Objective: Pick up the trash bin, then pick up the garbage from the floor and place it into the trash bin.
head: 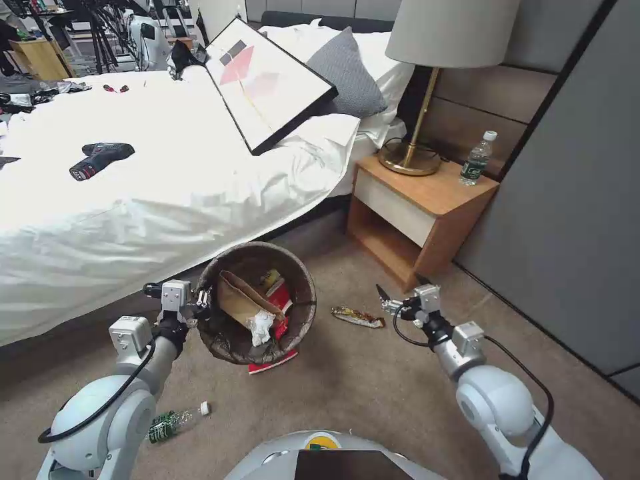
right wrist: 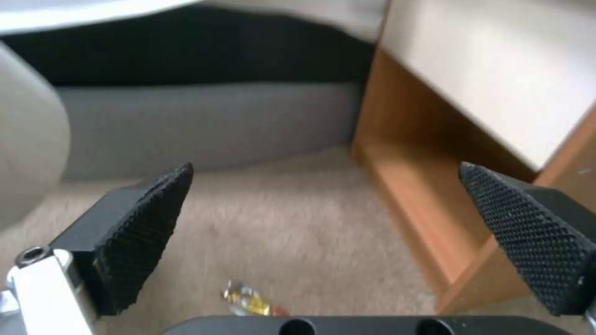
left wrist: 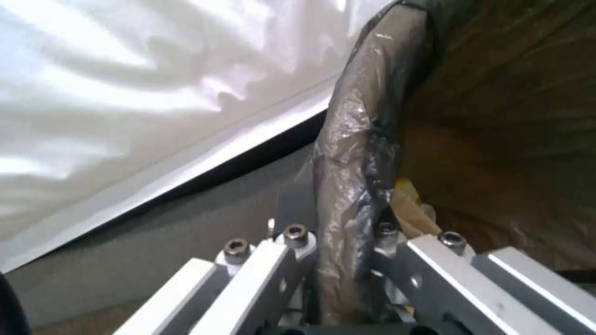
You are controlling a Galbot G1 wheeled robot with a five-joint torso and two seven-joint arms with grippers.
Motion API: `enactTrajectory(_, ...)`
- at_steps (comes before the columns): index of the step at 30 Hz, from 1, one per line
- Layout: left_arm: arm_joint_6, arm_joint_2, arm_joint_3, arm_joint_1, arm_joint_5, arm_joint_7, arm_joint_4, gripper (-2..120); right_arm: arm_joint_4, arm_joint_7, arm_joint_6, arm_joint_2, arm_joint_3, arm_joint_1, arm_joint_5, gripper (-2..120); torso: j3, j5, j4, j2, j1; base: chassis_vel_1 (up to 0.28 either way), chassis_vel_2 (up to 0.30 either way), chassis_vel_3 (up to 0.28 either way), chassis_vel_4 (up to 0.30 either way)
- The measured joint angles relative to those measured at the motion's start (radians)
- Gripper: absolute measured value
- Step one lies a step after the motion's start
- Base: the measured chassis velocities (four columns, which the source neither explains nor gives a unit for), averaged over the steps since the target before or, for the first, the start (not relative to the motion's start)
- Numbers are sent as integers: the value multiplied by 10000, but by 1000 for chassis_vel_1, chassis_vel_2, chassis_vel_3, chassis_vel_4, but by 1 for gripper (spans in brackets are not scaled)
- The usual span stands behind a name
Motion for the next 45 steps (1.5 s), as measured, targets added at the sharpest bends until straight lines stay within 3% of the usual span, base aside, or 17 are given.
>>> enactTrajectory(6, 0, -5, -24, 76, -11, -2, -77, 2, -1146, -379, -64, -672, -847, 906, 380, 100, 0, 0, -1, 0, 0, 0, 0, 0, 0)
enactTrajectory(11, 4, -3, -73, 115, -30, -4, -168, 2, -2177, -713, -650, -1204, -1971, 1829, 1123, 100, 0, -1, -1, 0, 0, 0, 0, 0, 0)
enactTrajectory(20, 122, 190, 48, -96, -188, -44, -147, 2, -3400, -947, -1696, -1615, -3054, 2897, 2054, 100, 0, -4, -6, 0, 0, 0, 0, 0, 0)
enactTrajectory(30, 137, 223, 16, -90, -274, -25, -159, 2, -5130, -1515, -1779, -1314, -3873, 4055, 2013, 100, 0, -2, 0, 0, 0, 0, 0, 0, 0)
enactTrajectory(45, 138, 256, 42, -122, -298, 41, -156, 2, -7262, -2131, -1536, -494, -4041, 5013, 1509, 100, -1, -2, -1, 0, 0, 0, 0, 0, 0)
